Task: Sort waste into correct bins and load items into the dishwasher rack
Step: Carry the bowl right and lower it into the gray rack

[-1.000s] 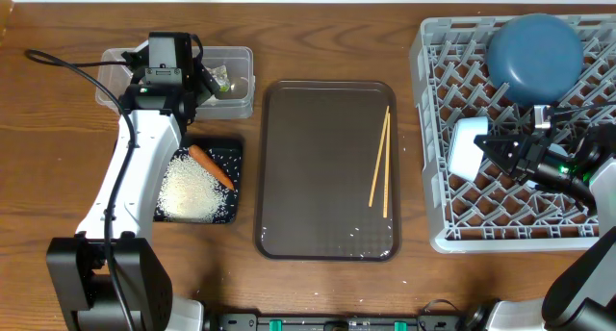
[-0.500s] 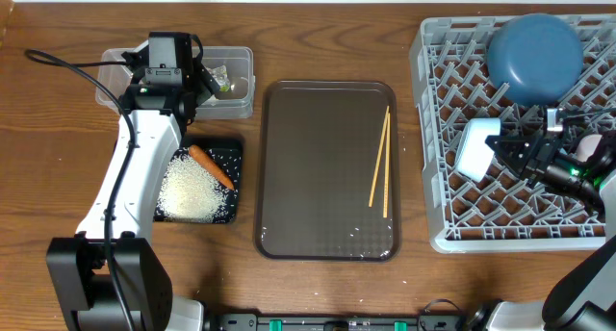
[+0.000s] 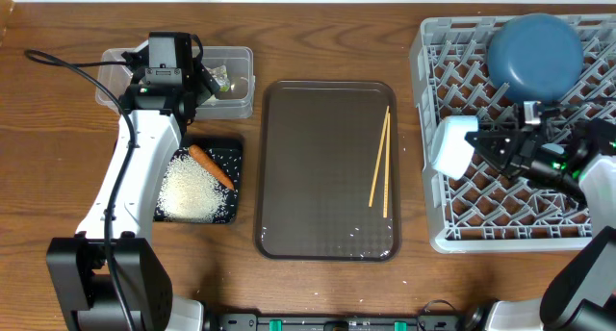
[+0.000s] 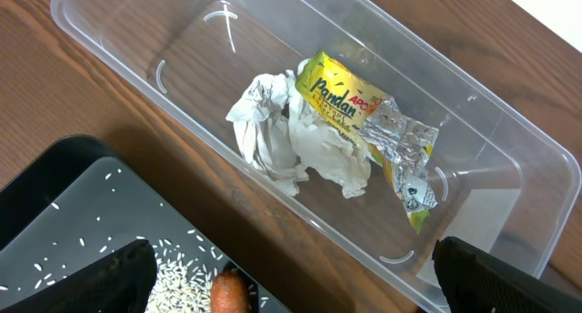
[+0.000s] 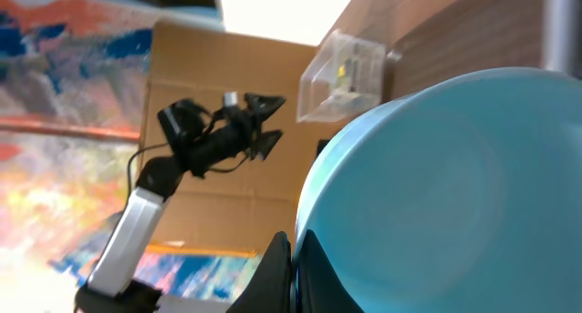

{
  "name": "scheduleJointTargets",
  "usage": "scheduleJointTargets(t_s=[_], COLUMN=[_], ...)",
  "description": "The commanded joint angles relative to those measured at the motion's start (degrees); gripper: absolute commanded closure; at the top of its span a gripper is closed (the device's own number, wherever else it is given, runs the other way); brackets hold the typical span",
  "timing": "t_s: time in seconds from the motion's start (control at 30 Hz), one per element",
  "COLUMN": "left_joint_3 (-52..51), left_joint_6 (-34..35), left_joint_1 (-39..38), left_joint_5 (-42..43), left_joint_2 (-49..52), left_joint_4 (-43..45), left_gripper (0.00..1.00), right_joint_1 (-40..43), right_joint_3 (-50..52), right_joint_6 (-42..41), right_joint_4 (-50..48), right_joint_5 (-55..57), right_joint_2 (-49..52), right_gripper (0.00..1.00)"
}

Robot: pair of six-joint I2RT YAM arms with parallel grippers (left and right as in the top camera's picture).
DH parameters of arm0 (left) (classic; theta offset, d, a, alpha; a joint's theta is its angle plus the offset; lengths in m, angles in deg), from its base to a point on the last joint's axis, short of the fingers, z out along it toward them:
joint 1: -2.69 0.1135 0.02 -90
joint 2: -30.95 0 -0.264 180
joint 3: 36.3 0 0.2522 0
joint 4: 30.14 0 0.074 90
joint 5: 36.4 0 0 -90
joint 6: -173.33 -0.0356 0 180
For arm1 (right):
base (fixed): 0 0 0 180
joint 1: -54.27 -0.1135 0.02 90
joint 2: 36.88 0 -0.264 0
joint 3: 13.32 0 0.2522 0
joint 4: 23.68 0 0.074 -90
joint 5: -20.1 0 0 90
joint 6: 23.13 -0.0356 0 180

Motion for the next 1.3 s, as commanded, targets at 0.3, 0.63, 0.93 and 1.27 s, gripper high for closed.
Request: scheduleJointTargets(t_s=[0.3, 0.63, 0.93, 1.27], left_joint_3=[-0.02, -0.02, -0.02, -0.02], left_joint_6=[-0.31, -0.31, -0.31, -0.31], left_joint_1=[0.0, -0.02, 0.0, 0.0], left_joint_5=[-0.31, -0.31, -0.31, -0.31], left_joint_2=[0.52, 0.52, 0.52, 0.52], left_joint_4=[0.02, 0.02, 0.02, 0.02], left_gripper=[0.01, 0.01, 0.01, 0.01], right_joint_1=[-1.01, 3.87, 5.46, 5.99], right_joint_3=[0.37, 0.37, 0.37, -3.02], right_joint_6=[-0.2, -0.63, -0.61, -5.38], right_joint_4=[1.44, 2.01, 2.93, 2.91], right_joint_5=[10.14, 15.87, 16.52, 25.31], right_joint_2=[0.26, 0.26, 0.26, -0.09], right_gripper=[0.99, 0.99, 0.99, 0.8])
